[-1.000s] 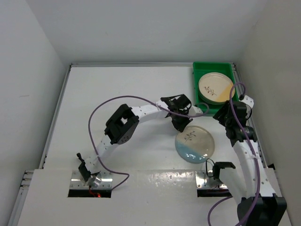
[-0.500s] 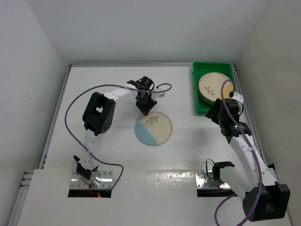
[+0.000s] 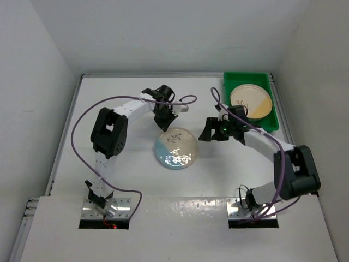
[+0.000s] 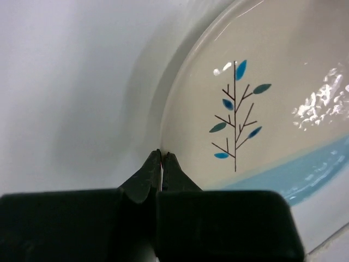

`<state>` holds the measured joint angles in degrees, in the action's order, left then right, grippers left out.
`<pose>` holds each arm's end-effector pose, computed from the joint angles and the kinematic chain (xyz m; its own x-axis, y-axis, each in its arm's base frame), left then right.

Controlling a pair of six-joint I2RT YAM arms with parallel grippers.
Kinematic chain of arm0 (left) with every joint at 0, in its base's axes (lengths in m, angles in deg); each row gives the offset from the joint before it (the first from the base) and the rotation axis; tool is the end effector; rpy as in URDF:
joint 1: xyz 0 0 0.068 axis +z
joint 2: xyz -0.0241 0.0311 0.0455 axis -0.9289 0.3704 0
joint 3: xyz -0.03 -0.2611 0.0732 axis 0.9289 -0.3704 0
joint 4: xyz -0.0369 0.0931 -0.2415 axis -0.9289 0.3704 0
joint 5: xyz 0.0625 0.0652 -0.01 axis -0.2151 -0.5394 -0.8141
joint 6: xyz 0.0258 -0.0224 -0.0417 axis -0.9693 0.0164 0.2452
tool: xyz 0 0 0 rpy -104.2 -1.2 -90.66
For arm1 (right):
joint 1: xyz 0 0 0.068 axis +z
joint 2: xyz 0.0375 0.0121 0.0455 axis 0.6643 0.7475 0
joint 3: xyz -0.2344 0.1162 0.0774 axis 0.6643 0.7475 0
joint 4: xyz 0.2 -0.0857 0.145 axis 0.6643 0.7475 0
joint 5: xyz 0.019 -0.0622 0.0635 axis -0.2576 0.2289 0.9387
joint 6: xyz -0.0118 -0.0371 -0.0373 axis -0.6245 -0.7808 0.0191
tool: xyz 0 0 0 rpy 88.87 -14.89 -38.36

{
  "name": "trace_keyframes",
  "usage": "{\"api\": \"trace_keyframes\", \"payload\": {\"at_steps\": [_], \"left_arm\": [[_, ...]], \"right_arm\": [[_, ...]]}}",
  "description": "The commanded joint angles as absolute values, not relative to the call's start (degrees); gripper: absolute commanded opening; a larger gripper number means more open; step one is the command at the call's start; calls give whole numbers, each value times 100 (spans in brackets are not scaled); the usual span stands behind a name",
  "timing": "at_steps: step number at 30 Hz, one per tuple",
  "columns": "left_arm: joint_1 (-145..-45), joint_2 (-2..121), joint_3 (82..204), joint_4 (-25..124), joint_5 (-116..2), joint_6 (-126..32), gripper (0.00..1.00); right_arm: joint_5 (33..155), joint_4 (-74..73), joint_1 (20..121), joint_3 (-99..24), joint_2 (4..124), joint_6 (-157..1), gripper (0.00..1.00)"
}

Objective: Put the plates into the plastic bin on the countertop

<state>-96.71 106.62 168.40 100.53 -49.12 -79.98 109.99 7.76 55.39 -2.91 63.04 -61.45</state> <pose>0.3815 -0.2179 0.1814 -0.5937 0.7248 -0.3496 0.7986 0.5842 -0.1450 0.2637 0.0791 0.1878 -0.8483 0.1669 -0.5025 -0.1524 0.8320 0.5334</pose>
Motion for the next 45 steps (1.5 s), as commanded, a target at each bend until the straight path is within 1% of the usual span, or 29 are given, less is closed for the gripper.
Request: {"api": "trace_keyframes", "payload": {"at_steps": [1, 6, 7, 9, 12, 13, 14, 16, 17, 19, 20, 23, 25, 26, 27, 28, 29, 30, 31, 33, 34, 35, 36, 38, 39, 41, 42, 43, 45], "left_arm": [[-9630, 9562, 17232, 10141, -4831, -8401, 0], [-9630, 9385, 17091, 10141, -4893, -8402, 0], [-9630, 9437, 17039, 10141, -4893, -8402, 0], [-9630, 9490, 17038, 10141, -4946, -8402, 0], [-9630, 9596, 17091, 10141, -4946, -8349, 0], [-9630, 9596, 17091, 10141, -4946, -8349, 0], [-9630, 9657, 17091, 10141, -4946, -8349, 0], [-9630, 9728, 17143, 10080, -4946, -8296, 0], [-9577, 9798, 17144, 10080, -4946, -8296, 0], [-9577, 9860, 17196, 10080, -4946, -8244, 0], [-9525, 9912, 17196, 10028, -4998, -8244, 0], [-9471, 9965, 17249, 10027, -5060, -8191, 0], [-9314, 9965, 17442, 10027, -5113, -8051, 0], [-9252, 9913, 17503, 10027, -5113, -8050, 1], [-9191, 9913, 17574, 10027, -5165, -7972, 4], [-9042, 9852, 17748, 10027, -5218, -7858, 9], [-8954, 9790, 17837, 10027, -5279, -7796, 24], [-8875, 9737, 17986, 10027, -5350, -7726, 31], [-8778, 9737, 18040, 10027, -5350, -7664, 37], [-8532, 9649, 18101, 10027, -5350, -7532, 46], [-8470, 9579, 18102, 10027, -5350, -7532, 47], [-8417, 9509, 18049, 10027, -5350, -7532, 47], [-8364, 9508, 17945, 10027, -5403, -7532, 48], [-8364, 9447, 17804, 10027, -5403, -7532, 48], [-8364, 9447, 17733, 10027, -5403, -7584, 48], [-8364, 9376, 17619, 10027, -5403, -7584, 48], [-8364, 9324, 17540, 10027, -5403, -7584, 48], [-8364, 9324, 17539, 10027, -5403, -7584, 48], [-8364, 9324, 17486, 9975, -5403, -7584, 48]], "right_arm": [[11996, -343, 5578, -608, 6924, -6315, 77], [12778, -907, 5674, -1100, 8230, -6078, 81], [12927, -1073, 5718, -1257, 8322, -6007, 81], [12945, -1232, 5736, -1320, 8673, -5884, 81], [13138, -1670, 5780, -1251, 9130, -5787, 73], [13374, -1881, 5798, -1233, 9357, -5491, 67], [13568, -2066, 5815, -1224, 9412, -5392, 52], [13719, -2208, 5912, -1093, 9447, -5172, 36], [13702, -2461, 5964, -927, 9378, -5085, 19], [13631, -2717, 5921, -637, 9220, -4787, 3], [13579, -3284, 5895, -548, 9123, -4524, 0], [13552, -3798, 5737, -328, 8781, -4030, 0], [13403, -3738, 5632, -380, 8640, -3916, 0], [13333, -3712, 5605, -450, 8378, -3906, 0], [13245, -3581, 5552, -485, 8288, -3915, 0], [13149, -3536, 5508, -573, 8200, -3836, 0], [13087, -3484, 5464, -669, 8017, -3792, 0], [12808, -3370, 5290, -714, 7823, -3705, 0], [12683, -3343, 5210, -758, 7595, -3660, 0], [12350, -3255, 4947, -802, 7314, -3467, 0], [11774, -3211, 4702, -785, 7155, -3406, 0], [11603, -3211, 4569, -758, 7093, -3309, 0], [11114, -3219, 4202, -688, 6840, -2986, 0], [10611, -3228, 3813, -601, 6741, -2686, 0], [10434, -3254, 3437, -539, 6671, -2458, 0], [9863, -3237, 3206, -345, 6495, -2219, 0], [9748, -3185, 2918, -319, 6486, -2071, 0], [9468, -2862, 2828, -336, 6451, -1999, 0], [9378, -2701, 2582, -354, 6503, -2025, 0]]}}
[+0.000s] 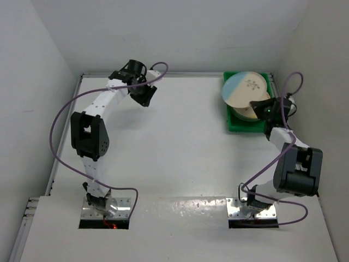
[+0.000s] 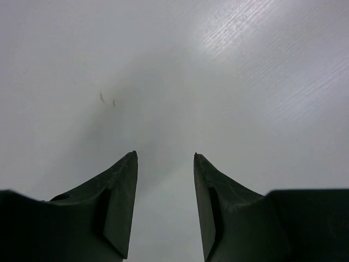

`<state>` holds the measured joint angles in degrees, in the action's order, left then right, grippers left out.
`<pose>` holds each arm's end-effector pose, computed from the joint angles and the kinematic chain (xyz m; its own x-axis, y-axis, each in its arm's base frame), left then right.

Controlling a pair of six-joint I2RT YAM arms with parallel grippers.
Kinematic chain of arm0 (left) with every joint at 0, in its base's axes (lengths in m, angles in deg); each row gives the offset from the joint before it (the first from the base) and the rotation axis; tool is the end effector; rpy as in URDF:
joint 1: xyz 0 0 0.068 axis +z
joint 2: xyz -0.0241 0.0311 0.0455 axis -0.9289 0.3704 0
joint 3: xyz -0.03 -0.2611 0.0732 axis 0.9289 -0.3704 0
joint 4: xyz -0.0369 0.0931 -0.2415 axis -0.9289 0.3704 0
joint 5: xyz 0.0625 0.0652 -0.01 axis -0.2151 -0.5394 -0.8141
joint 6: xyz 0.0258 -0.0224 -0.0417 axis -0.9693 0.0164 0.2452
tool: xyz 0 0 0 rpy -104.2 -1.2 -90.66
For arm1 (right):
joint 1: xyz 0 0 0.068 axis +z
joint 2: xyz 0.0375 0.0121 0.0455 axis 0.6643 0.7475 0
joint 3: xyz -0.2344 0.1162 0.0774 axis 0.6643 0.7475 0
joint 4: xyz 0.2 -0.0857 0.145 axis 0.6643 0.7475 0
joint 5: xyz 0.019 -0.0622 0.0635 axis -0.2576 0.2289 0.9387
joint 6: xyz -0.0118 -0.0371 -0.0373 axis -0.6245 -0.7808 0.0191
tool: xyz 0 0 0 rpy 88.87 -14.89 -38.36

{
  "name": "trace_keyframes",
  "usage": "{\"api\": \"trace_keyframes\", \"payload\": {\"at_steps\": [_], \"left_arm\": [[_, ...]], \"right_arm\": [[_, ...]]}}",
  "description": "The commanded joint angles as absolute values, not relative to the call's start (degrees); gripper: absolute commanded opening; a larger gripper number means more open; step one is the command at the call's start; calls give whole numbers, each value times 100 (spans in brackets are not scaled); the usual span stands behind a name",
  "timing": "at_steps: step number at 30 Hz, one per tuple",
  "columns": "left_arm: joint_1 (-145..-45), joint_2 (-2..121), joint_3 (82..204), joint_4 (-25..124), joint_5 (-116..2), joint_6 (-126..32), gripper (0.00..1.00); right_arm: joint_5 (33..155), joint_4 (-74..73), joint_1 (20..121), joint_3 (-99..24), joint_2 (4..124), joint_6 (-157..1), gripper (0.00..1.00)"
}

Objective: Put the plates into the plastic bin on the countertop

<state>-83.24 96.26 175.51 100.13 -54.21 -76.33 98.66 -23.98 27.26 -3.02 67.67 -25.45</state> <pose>0.4151 -0.1180 0.2934 -0.6558 0.4893 -0.5750 0.5852 0.8106 0.0224 0.3090 -0.0715 0.2138 -0.1243 0.9007 -0.4162 0.3209 0.4334 0.8421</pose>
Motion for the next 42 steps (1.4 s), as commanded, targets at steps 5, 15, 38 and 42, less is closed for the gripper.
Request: {"api": "trace_keyframes", "payload": {"at_steps": [5, 15, 38, 42], "left_arm": [[-8364, 9324, 17434, 9974, -5403, -7584, 48], [-8364, 9271, 17381, 9974, -5350, -7584, 49], [-8364, 9271, 17276, 9974, -5192, -7584, 49], [-8311, 9271, 17223, 9974, -5244, -7637, 49]], "right_arm": [[9228, -2579, 2300, -353, 6740, -2060, 0], [9018, -499, 2212, -950, 7118, -2789, 29], [7919, 1765, 2818, -1901, 7461, -4433, 0], [7839, 1501, 2871, -2058, 7732, -4503, 0]]}}
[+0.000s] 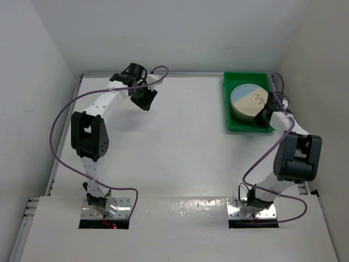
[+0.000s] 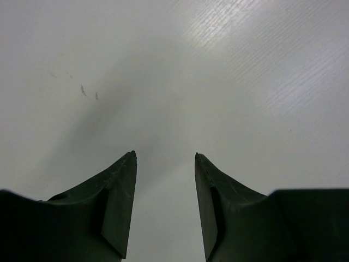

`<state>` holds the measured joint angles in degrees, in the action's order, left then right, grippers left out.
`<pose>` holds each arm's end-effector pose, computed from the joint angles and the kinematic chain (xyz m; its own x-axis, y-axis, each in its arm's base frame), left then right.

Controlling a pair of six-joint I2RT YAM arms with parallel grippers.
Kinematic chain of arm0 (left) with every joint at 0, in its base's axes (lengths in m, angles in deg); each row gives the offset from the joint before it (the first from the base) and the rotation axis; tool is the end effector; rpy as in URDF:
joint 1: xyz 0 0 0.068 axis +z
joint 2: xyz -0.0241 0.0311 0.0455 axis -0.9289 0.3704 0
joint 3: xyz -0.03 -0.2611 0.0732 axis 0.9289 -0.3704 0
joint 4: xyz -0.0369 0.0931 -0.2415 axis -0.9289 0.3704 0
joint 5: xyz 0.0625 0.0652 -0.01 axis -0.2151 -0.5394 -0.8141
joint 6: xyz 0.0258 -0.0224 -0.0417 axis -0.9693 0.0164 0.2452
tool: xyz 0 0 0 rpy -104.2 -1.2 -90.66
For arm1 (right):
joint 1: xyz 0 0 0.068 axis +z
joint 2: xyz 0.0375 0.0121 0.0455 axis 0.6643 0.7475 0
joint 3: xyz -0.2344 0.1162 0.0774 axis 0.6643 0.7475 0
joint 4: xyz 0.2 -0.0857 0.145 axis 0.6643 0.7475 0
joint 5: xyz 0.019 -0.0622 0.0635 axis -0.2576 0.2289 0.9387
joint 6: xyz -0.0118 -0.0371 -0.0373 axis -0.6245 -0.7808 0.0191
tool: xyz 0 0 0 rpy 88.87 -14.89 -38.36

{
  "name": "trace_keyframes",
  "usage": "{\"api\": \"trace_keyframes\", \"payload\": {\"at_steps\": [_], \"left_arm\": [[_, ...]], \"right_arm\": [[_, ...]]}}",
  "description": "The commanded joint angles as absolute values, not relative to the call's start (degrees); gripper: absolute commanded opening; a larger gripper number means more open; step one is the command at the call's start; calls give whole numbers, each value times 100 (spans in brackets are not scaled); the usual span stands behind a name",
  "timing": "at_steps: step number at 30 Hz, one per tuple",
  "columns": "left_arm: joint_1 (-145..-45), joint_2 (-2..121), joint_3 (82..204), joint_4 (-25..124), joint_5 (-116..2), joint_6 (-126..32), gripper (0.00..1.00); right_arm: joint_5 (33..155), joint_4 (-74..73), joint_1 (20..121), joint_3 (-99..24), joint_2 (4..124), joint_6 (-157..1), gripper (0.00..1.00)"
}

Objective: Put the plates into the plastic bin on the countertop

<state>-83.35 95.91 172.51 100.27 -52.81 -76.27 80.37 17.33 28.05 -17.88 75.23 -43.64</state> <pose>0.4097 -0.1183 0.2797 -0.6783 0.4943 -0.5436 0.5967 0.8023 -0.0151 0.3174 -0.0807 0.1926 -0.4011 0.7692 -0.4975 0.7442 0.5903 0.3127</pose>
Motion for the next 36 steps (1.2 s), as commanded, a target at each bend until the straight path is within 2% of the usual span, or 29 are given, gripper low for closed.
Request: {"api": "trace_keyframes", "payload": {"at_steps": [1, 6, 13, 16, 19, 21, 22, 23, 27, 29, 36], "left_arm": [[-8311, 9219, 17223, 9974, -5245, -7637, 49], [-8311, 9218, 17171, 9974, -5298, -7689, 51], [-8258, 9165, 17117, 9974, -5350, -7690, 51], [-8258, 9113, 17117, 9974, -5350, -7690, 51], [-8206, 9113, 17117, 9974, -5403, -7690, 51], [-8206, 9060, 17065, 9922, -5403, -7690, 51], [-8154, 9060, 16995, 9922, -5403, -7690, 51], [-8153, 8999, 16994, 9922, -5403, -7690, 51], [-8153, 8884, 16706, 9782, -5456, -7638, 51], [-8092, 8736, 16530, 9659, -5404, -7523, 51], [-8091, 8103, 15704, 9596, -5403, -7417, 51]], "right_arm": [[7796, 1492, 2871, -2259, 7803, -4512, 0], [7857, 1369, 2897, -2577, 8164, -4741, 1], [7840, 920, 2889, -2200, 8050, -4917, 3], [7866, 903, 2897, -2112, 7910, -4995, 3], [7953, 920, 2906, -1805, 7271, -5040, 6], [7953, 894, 2985, -1322, 6718, -5075, 24], [7945, 885, 3011, -1042, 6279, -5162, 39], [8040, 894, 3107, -761, 6083, -5215, 67], [8304, 1490, 3240, -5, 4547, -5321, 100], [8594, 1937, 3266, 347, 3591, -5312, 100], [9209, 2765, 3293, 1262, 1945, -5022, 100]]}}
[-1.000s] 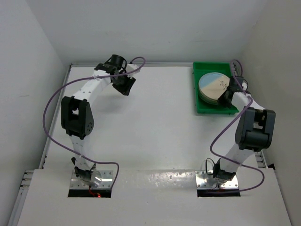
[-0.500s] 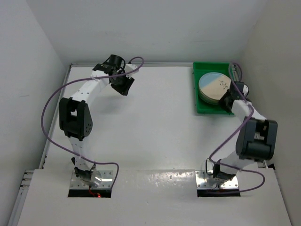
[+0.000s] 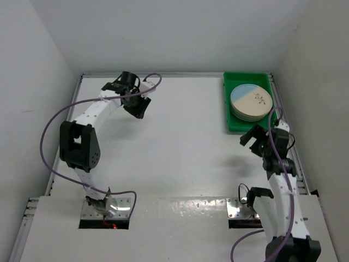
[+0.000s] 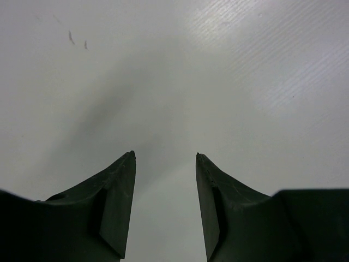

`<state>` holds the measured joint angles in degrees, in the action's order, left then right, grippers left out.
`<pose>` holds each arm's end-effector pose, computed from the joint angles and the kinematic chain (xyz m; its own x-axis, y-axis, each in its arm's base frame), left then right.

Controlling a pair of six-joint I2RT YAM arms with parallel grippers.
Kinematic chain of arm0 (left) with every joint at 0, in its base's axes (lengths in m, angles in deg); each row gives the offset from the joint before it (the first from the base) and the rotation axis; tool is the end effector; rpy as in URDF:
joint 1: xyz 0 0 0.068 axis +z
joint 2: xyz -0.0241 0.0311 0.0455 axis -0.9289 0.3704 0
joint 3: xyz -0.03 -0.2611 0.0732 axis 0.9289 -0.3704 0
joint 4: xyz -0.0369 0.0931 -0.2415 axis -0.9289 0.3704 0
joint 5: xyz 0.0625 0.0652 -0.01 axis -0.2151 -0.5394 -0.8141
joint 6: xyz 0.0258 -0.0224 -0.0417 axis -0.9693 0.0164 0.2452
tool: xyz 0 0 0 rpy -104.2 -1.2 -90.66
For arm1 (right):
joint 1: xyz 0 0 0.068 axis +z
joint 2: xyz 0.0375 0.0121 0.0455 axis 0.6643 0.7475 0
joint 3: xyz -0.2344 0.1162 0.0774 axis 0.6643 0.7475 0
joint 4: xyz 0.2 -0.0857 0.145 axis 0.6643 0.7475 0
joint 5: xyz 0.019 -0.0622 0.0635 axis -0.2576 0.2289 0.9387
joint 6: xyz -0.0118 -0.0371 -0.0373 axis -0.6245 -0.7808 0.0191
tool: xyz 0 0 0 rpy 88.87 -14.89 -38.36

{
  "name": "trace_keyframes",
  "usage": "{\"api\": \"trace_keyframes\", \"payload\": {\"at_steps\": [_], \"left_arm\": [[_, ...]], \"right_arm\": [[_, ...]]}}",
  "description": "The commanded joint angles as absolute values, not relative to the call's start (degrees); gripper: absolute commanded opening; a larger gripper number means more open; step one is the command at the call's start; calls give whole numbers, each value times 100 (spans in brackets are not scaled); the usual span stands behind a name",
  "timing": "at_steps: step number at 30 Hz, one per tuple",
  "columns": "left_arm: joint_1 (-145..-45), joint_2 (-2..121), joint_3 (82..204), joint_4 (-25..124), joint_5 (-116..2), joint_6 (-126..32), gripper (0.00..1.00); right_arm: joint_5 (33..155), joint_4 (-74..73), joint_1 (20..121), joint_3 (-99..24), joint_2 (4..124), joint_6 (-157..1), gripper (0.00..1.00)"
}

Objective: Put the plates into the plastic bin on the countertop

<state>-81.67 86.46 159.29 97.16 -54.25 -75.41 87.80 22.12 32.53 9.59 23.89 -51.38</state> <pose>0.3723 -0.0957 0.2753 -0.7103 0.4656 -0.5280 0.5518 0.8339 -0.0070 0.1601 -0.0250 0.2300 -0.3986 0.6210 -0.6749 0.4357 0.7758 0.4565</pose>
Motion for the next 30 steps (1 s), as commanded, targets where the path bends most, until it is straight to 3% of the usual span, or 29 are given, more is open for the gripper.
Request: {"api": "trace_keyframes", "payload": {"at_steps": [1, 9, 15, 30], "left_arm": [[-8091, 7980, 15398, 9544, -5403, -7417, 51], [-7758, 6530, 13261, 9325, -5544, -7980, 51], [-7705, 5844, 12065, 8719, -5482, -7620, 51], [-7459, 5843, 11958, 8480, -5640, -7558, 51]], "right_arm": [[9210, 2844, 3293, 1516, 1672, -4970, 100], [9412, 2749, 3310, 2221, 528, -4706, 100], [9395, 2695, 3310, 2204, 631, -4767, 100], [9509, 2564, 3310, 2265, 623, -4873, 100]]}}
